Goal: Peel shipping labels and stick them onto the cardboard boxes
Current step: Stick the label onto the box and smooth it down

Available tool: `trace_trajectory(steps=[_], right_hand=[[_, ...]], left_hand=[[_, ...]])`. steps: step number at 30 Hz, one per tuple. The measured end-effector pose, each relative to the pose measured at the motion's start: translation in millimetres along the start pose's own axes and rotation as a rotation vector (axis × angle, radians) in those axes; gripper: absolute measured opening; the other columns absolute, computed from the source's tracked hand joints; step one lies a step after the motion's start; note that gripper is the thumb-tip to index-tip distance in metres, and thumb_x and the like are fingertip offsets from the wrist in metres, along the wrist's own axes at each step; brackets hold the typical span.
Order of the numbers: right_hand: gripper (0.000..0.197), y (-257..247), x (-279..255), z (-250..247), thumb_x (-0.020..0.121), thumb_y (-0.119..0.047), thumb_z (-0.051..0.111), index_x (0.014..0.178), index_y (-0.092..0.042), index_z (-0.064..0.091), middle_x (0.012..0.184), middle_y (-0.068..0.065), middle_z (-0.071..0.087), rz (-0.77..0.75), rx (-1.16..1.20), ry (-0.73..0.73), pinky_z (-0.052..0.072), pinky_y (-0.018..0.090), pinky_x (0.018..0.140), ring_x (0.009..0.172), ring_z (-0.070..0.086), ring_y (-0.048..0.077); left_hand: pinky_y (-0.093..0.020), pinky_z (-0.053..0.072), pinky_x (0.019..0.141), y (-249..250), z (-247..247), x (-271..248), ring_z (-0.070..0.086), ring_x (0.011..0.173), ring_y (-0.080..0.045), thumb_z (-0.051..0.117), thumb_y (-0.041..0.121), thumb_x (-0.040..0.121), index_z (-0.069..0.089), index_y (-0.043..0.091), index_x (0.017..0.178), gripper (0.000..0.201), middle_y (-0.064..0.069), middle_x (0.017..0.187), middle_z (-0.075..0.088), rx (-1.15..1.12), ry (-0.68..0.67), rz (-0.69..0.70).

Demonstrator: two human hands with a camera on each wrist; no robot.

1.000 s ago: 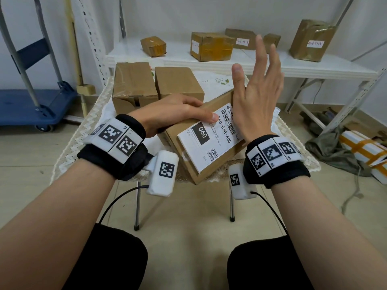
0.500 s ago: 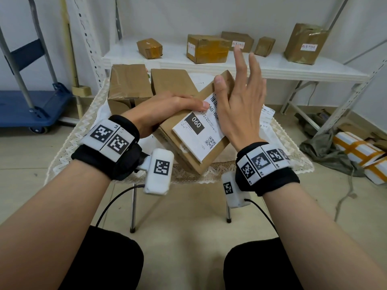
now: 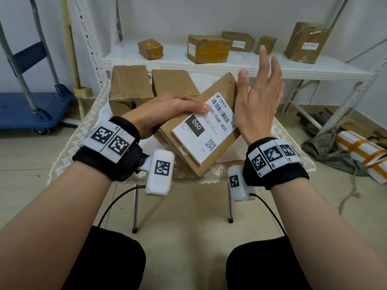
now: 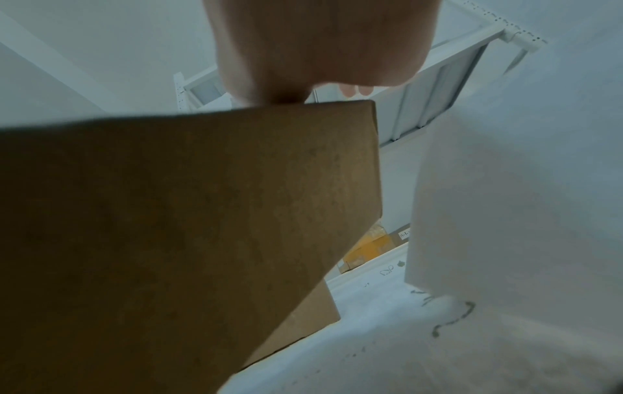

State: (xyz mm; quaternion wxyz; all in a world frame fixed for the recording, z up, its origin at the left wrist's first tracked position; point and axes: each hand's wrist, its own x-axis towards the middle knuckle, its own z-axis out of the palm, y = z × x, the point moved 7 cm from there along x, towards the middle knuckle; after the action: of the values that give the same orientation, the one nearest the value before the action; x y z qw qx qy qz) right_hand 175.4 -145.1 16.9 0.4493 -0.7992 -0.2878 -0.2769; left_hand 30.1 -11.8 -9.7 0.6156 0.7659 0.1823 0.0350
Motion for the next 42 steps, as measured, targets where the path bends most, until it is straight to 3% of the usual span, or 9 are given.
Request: trace_trajectory(steps=[11,19,28,36,42], right_hand=[[0.056,-18,-10,7,0.108,-0.048,0.031,0.161,-0.031,0.023,0.169,0.007,0.019,-0.061,0.001,-0.063,0.007,0.051,0.127,0.157,0.015,0.023],[0.056,-6,-2,3,0.109,-0.048,0.028,0.162,-0.029,0.023,0.168,0.009,0.02,-0.01,-0.063,-0.006,0.009,0.05,0.127,0.156,0.017,0.024],[0.055,-13,-2,-9,0.109,-0.044,0.031,0.16,-0.026,0.028,0.166,0.009,0.024,-0.024,0.027,0.063,0.015,0.052,0.125,0.155,0.02,0.021],[0.062,-26,-16,8,0.105,-0.054,0.035,0.161,-0.029,0.026,0.168,0.009,0.021,-0.115,-0.005,-0.068,0.01,0.051,0.127,0.157,0.017,0.023],[0.057,-3,-4,9,0.108,-0.05,0.034,0.161,-0.03,0.025,0.167,0.007,0.023,-0.051,-0.065,-0.023,0.01,0.05,0.127,0.156,0.019,0.023]], left_hand=[[-0.025,0.058,0.062,1,-6,-2,0.076,0.08,-0.019,0.07,0.037,0.09,0.072,0.023,0.107,0.022,-0.005,0.099,0.079,-0.016,0.023,0.008],[-0.023,0.058,0.058,2,-8,-5,0.076,0.076,-0.017,0.069,0.036,0.091,0.072,0.022,0.108,0.022,-0.004,0.098,0.08,-0.011,0.024,0.001],[-0.024,0.059,0.063,2,-10,-4,0.077,0.081,-0.018,0.07,0.037,0.09,0.071,0.022,0.112,0.027,-0.003,0.1,0.08,0.006,0.053,-0.003],[-0.029,0.06,0.07,3,-7,-5,0.077,0.082,-0.021,0.069,0.036,0.091,0.073,0.017,0.111,0.028,-0.006,0.1,0.079,-0.037,0.044,0.004],[-0.023,0.057,0.054,1,-10,-8,0.075,0.071,-0.017,0.069,0.036,0.091,0.074,0.023,0.097,0.014,-0.004,0.092,0.08,0.013,0.047,-0.017]])
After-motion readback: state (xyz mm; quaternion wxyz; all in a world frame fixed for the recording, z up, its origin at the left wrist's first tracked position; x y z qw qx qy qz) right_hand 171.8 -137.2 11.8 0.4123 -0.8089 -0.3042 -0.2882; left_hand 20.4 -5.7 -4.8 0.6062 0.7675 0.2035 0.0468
